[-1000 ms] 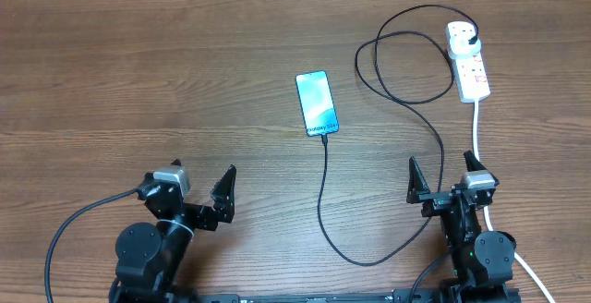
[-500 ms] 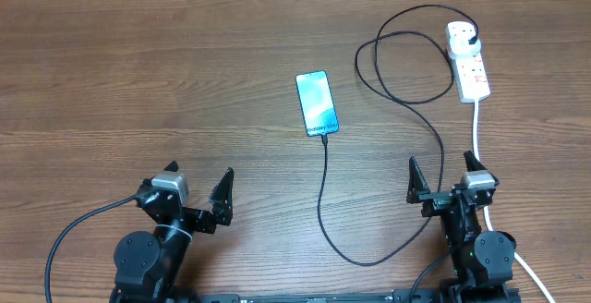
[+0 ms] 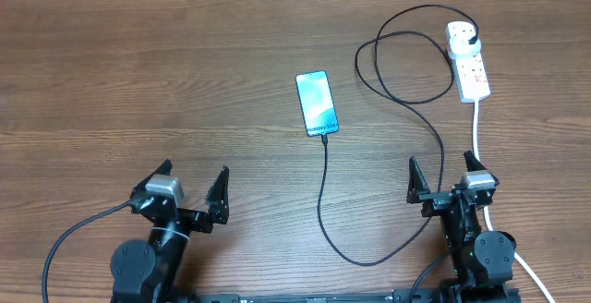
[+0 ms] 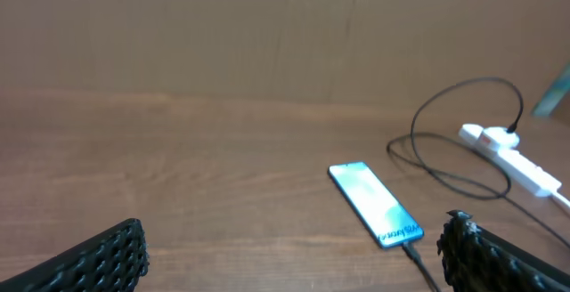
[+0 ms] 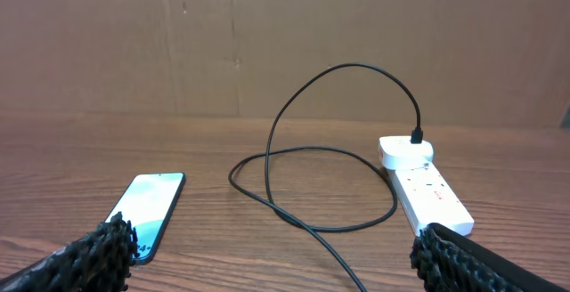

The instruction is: Plug charger to phone and switch on socket

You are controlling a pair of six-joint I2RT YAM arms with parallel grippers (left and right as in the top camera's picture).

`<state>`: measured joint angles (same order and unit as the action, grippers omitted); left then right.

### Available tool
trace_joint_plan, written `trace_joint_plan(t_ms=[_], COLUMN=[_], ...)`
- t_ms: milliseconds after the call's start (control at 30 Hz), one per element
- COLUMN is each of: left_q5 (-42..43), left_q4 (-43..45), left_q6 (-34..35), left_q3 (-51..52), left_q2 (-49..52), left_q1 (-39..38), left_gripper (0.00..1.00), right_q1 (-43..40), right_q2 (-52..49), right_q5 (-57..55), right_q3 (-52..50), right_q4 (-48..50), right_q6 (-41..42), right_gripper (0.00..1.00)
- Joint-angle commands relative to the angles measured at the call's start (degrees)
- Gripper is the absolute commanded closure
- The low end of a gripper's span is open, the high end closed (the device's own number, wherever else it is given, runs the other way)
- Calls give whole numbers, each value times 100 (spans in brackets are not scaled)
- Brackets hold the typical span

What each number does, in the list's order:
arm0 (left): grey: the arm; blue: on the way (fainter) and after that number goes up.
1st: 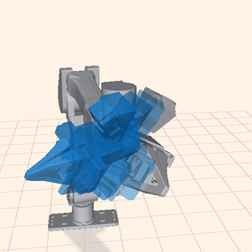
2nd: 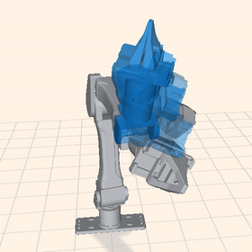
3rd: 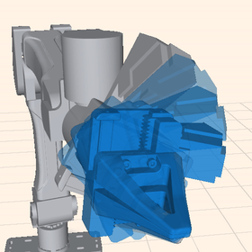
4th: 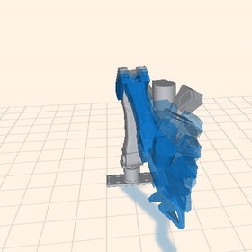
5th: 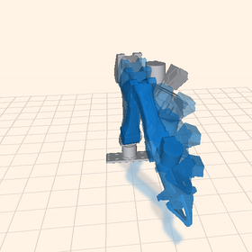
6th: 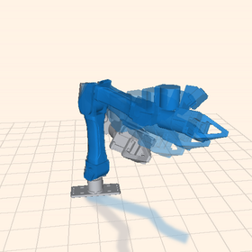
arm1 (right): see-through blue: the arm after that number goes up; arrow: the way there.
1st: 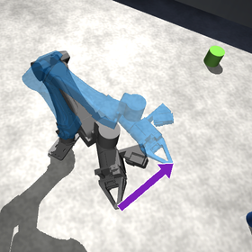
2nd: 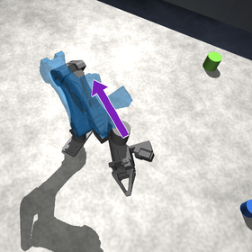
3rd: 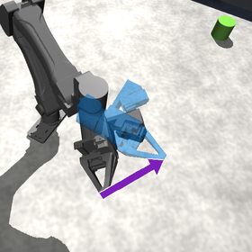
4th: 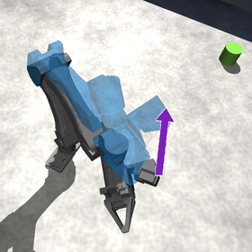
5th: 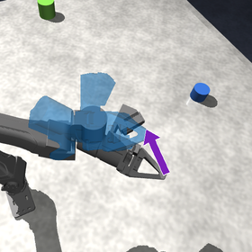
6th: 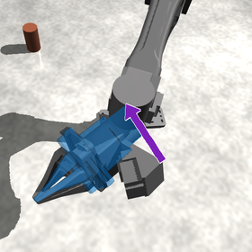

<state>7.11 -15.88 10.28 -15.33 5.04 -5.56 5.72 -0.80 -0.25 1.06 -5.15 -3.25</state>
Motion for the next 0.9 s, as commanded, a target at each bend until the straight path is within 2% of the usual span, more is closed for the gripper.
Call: trace_joint_plan(t_ms=[0,500,767,867], left_q5=[50,44,-85,-391], left_q4=[210,2728,2618,2247], left_q6=[-103,-83,-90,-87], left_q3=[280,1513,1506,1506], left_q2=[-306,-485,-485,-485], left_q1=[35,140,468,490], left_gripper=[0,0,0,0], right_q1=[28,28,28,28], right_q2=[63,63,63,63], right_q5=[-11,-11,-11,-11], right_q3=[-61,-61,-61,-61], right_q4=[31,31,31,31], right_q6=[2,2,0,2], right_gripper=[0,0,0,0])
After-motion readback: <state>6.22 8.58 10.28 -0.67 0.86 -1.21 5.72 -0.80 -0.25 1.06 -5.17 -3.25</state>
